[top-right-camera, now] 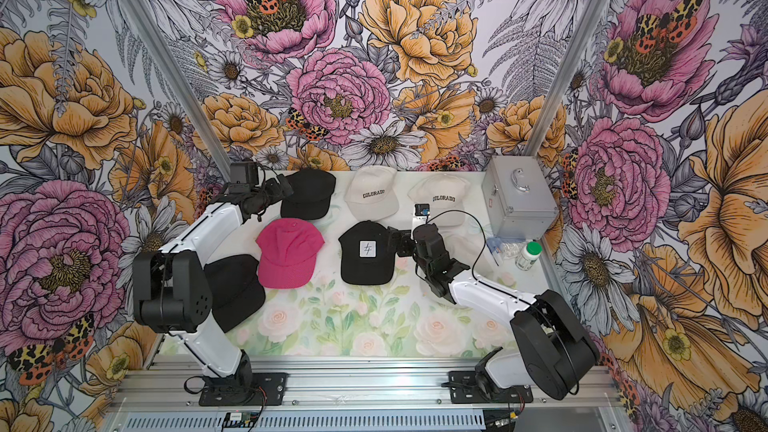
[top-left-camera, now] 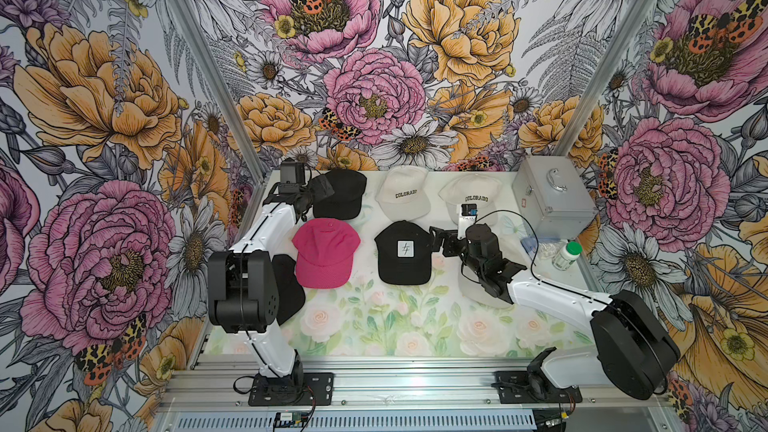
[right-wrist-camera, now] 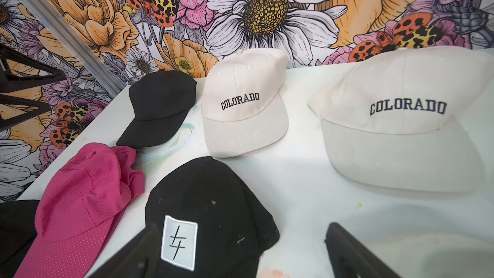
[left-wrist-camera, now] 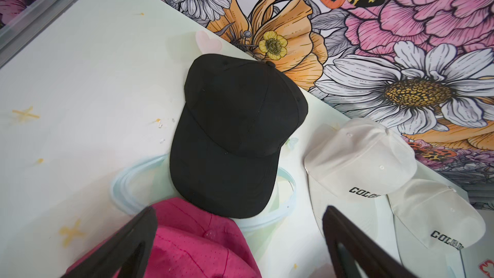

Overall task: Stack the baseball caps by color
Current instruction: Pick up the baseball cap from the center of the board.

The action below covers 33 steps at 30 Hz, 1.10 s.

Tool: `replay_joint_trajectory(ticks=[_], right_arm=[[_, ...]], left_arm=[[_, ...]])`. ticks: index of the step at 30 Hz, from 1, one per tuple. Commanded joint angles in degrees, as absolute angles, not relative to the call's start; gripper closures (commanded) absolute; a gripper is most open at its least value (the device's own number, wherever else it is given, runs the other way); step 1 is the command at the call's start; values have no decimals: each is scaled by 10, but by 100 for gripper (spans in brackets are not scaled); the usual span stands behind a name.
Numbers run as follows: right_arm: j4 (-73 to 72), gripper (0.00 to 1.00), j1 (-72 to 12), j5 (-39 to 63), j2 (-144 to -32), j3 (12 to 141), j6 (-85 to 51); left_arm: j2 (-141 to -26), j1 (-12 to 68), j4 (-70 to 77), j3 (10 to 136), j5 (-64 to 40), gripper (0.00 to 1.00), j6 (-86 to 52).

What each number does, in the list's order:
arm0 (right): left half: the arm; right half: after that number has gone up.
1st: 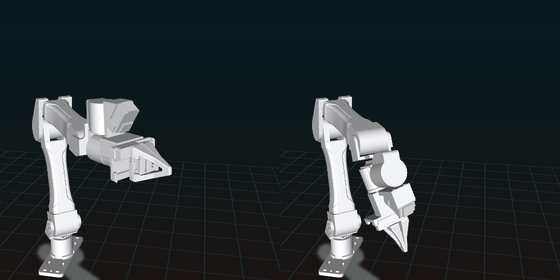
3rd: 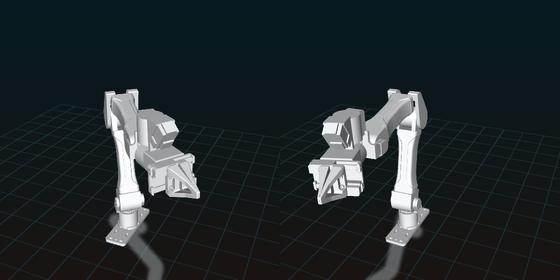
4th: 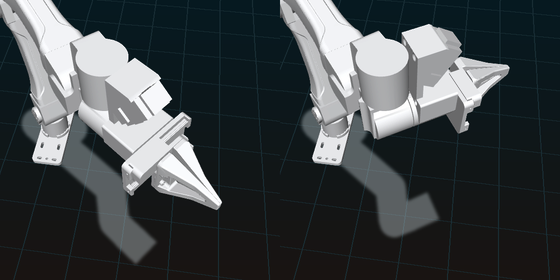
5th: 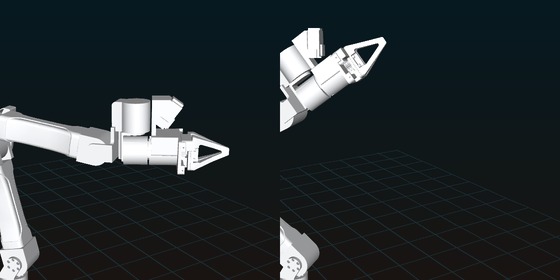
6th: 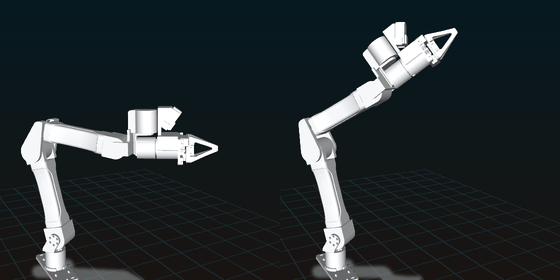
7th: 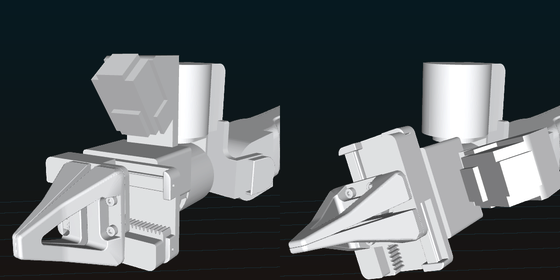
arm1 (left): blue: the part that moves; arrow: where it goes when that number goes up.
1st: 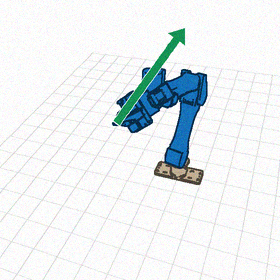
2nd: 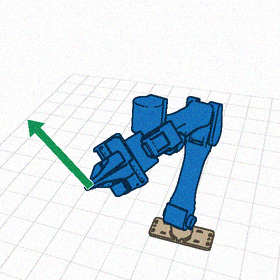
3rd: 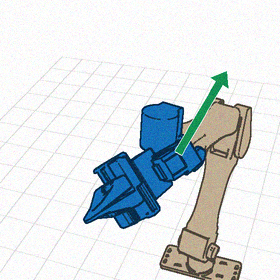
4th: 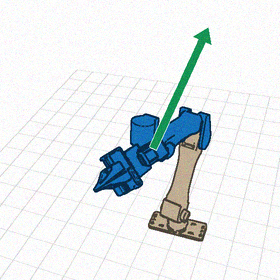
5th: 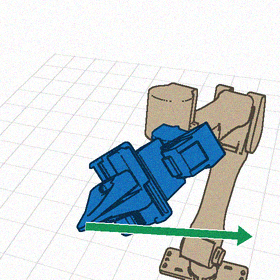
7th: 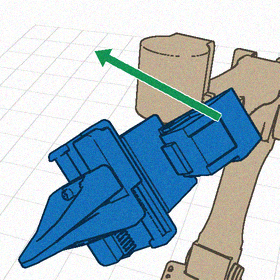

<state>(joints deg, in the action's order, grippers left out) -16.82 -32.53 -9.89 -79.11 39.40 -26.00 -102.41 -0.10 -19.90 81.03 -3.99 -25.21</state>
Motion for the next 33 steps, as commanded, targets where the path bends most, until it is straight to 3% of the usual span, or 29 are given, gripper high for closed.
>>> replay_joint_trajectory(ticks=[1, 9, 23, 28, 33], right_arm=[[-152, 1, -323, -110, -786, 412, -267], [-122, 1, -323, -111, -789, 427, -277], [-95, 1, -326, -102, -836, 473, -306], [-89, 1, -327, -101, -846, 483, -305], [-84, 1, -330, -98, -851, 487, -305]], left_arm=[[-1101, -49, -208, 874, -147, 1, -255], [-1252, -94, -211, 1009, -240, 1, -295], [-1515, -66, -298, 1352, -242, 5, -376], [-1541, -53, -303, 1368, -246, 18, -378], [-1540, -58, -303, 1355, -237, 63, -377]])
